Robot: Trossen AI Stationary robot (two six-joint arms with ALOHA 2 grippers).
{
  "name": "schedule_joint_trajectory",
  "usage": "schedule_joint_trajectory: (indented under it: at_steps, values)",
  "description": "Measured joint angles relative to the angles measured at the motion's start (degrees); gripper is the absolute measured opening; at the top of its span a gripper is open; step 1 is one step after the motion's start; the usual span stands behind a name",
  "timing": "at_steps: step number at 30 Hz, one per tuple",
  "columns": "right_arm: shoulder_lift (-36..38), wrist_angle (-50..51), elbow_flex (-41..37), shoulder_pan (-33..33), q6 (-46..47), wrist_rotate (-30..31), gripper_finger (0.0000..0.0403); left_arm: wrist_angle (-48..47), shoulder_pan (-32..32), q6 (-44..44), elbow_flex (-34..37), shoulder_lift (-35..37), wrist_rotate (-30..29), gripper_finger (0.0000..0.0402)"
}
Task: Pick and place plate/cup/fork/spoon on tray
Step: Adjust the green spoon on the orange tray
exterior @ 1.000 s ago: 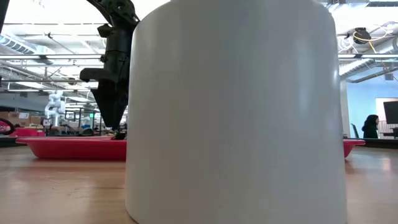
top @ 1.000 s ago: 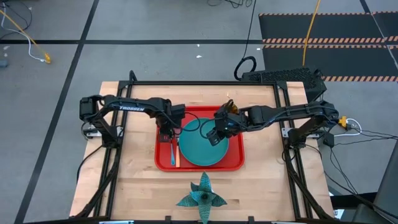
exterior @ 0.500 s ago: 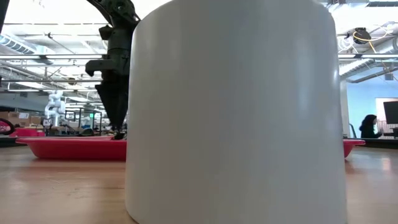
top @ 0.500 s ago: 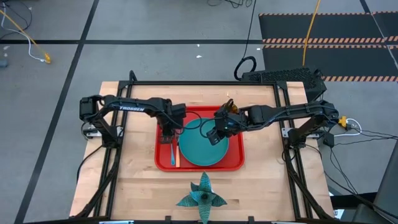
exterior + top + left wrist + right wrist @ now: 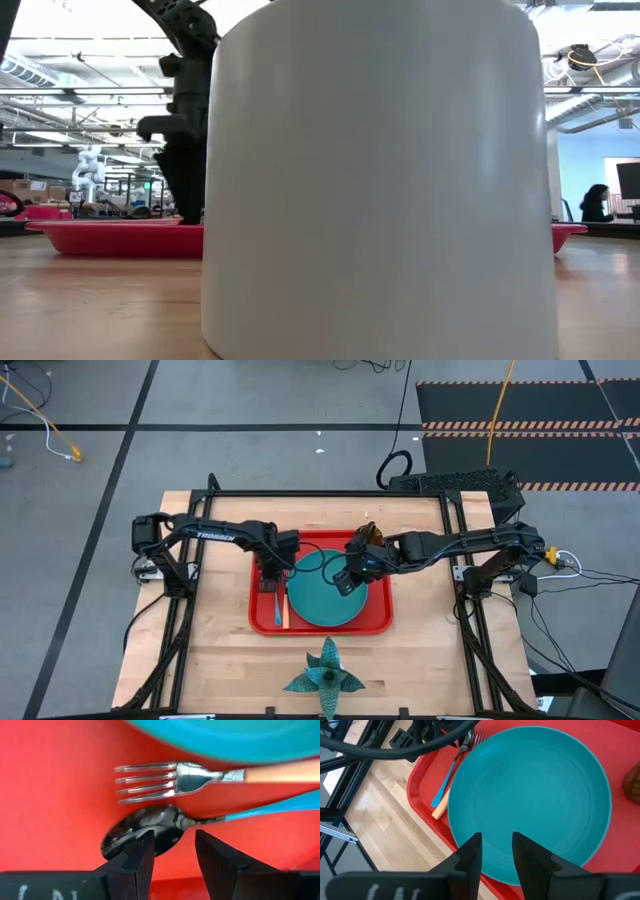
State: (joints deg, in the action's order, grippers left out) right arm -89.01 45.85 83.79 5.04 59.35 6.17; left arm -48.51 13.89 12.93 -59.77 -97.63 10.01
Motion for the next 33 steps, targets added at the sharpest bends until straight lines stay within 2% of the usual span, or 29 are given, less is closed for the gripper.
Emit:
schedule_joint_trajectory:
  at_steps: [7,16,24,33]
  values:
    - [0.0,0.1,0.0,-0.1,0.0,0.0,0.0100,-0.8,0.0,-0.6,2.8,0.1,-1.3,0.0145]
    - [0.0,0.1,0.0,-0.2,-0.2,1.1,0.0100,-1.1,0.0,0.3,3.0,0.1,-1.8,0.0145]
    - [0.0,0.1,0.0,-0.2,0.0,1.3,0.0100,-1.2,1.5,0.5,3.0,0.1,-5.0,0.0145]
    - [0.0,0.1,0.0,-0.2,0.0,1.3,0.0100,-1.5,2.9,5.2,3.0,0.1,-5.6,0.0145]
